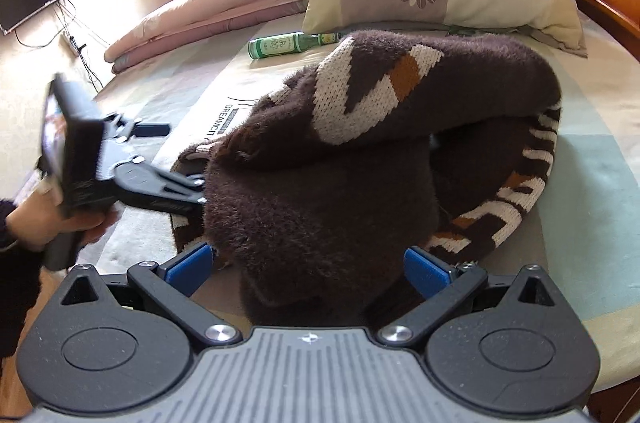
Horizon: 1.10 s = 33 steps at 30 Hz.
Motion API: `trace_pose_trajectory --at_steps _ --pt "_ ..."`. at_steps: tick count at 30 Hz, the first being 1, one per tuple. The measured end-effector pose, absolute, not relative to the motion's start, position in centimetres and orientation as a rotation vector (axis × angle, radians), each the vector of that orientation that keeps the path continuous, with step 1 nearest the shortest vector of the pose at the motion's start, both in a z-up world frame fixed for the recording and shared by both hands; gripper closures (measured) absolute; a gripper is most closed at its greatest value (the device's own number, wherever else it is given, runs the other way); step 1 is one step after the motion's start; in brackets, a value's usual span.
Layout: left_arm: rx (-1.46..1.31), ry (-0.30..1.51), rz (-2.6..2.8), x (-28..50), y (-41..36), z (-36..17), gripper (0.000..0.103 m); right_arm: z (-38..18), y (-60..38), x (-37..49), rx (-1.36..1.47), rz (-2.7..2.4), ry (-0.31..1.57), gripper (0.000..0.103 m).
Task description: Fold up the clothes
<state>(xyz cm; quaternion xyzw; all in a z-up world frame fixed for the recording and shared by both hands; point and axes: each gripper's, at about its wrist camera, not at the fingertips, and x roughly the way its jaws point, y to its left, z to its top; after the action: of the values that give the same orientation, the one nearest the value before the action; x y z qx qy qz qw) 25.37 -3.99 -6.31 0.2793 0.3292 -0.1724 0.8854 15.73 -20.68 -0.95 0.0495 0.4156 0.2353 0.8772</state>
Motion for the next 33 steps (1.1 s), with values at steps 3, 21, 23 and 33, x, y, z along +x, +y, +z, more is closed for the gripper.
trace_pose_trajectory --at_steps 3,21,23,33 --pt "0.538 0.672 -0.349 27.1 -3.5 -6.3 0.001 -0.9 -20.6 16.4 0.075 0.457 0.86 0.0" --pt "0.257 0.65 -0.022 36.0 7.9 -5.7 0.0 -1.8 -20.1 21.0 0.074 0.377 0.829 0.0" --pt "0.254 0.677 0.031 36.6 9.9 -6.2 0.0 -2.2 -20.1 21.5 0.085 0.375 0.837 0.0" --pt "0.216 0.811 0.288 36.5 20.6 -7.3 0.004 -3.1 -19.9 22.5 0.102 0.365 0.856 0.0"
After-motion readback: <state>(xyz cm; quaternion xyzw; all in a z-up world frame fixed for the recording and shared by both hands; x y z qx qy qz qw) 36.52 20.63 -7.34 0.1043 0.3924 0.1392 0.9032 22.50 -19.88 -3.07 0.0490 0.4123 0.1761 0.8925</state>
